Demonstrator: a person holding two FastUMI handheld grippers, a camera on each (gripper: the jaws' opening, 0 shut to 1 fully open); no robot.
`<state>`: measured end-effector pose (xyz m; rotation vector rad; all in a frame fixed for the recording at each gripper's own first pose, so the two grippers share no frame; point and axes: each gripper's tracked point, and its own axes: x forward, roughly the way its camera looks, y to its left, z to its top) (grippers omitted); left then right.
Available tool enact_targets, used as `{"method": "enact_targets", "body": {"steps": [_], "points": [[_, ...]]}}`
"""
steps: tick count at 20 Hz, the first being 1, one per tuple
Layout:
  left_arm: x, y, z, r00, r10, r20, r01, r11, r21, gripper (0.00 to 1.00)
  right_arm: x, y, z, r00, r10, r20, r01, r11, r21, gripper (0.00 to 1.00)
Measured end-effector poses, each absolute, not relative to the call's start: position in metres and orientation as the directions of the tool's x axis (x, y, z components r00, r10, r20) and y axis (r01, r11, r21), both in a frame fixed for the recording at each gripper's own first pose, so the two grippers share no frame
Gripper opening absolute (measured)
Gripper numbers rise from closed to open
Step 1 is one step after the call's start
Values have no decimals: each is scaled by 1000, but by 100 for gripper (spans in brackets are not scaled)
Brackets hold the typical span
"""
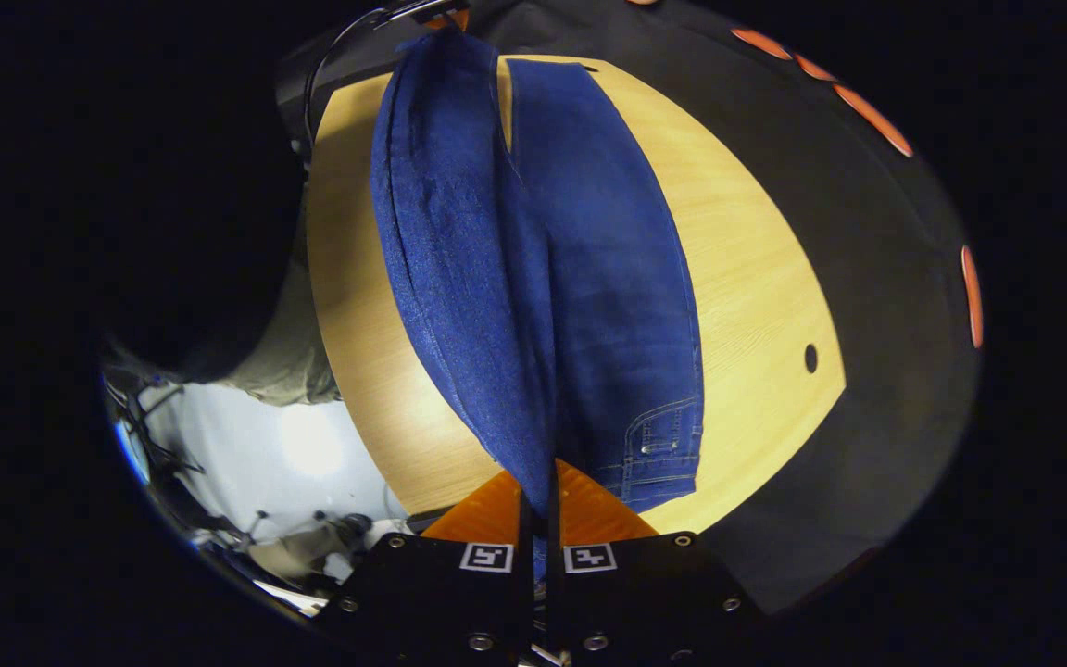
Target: Grasp the waist and the cuffs of the jeans and fold them to make the two legs overlap; first hold the waist and fold one-third of the jeans toward the cuffs, then hold the cuffs and fold the remaining one-third in the same direction to finish folding.
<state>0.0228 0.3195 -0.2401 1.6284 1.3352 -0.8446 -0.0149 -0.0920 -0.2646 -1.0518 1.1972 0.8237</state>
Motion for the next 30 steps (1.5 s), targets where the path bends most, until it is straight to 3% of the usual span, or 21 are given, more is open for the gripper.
{"method": "enact_targets", "body": {"steps": [4, 6, 13, 18, 20, 21, 22, 23, 25, 27, 30], "points": [[56, 325, -262, -18, 453, -891, 998, 59, 10, 1, 14, -98, -276, 99, -24, -995, -916, 387, -101, 6], [78, 333, -282, -72, 464, -883, 997, 65, -48, 1, 33, -101, -282, 60, -12, -998, -900, 431, -59, 6], [160, 346, -358, -109, 504, -857, 993, 93, -71, 2, 104, -117, -323, 59, -40, -997, -829, 555, -71, 6], [210, 351, -392, -19, 533, -846, 1000, 21, -9, 6, 146, -122, -347, 97, -50, -994, -765, 635, -107, 6], [227, 352, -398, 43, 540, -841, 999, -10, 44, 16, 154, -127, -348, 116, -72, -991, -753, 644, -135, 14], [236, 350, -398, 62, 557, -828, 998, -17, 63, 38, 164, -133, -349, 146, -93, -985, -755, 633, -171, 25], [242, 354, -395, 83, 562, -823, 996, -24, 84, 61, 175, -144, -343, 174, -122, -977, -751, 625, -211, 27], [250, 354, -392, 115, 562, -819, 993, -37, 114, 83, 184, -150, -341, 203, -136, -970, -734, 635, -242, 51], [279, 355, -389, 257, 538, -803, 965, -93, 247, 100, 208, -163, -324, 290, -158, -944, -669, 672, -318, 98], [298, 347, -377, 369, 495, -787, 915, -42, 402, 98, 238, -178, -294, 411, -197, -890, -564, 712, -418, 99], [307, 308, -363, 555, 341, -759, 769, 137, 625, 98, 263, -185, -238, 576, -206, -791, -384, 786, -484, 99]]}}
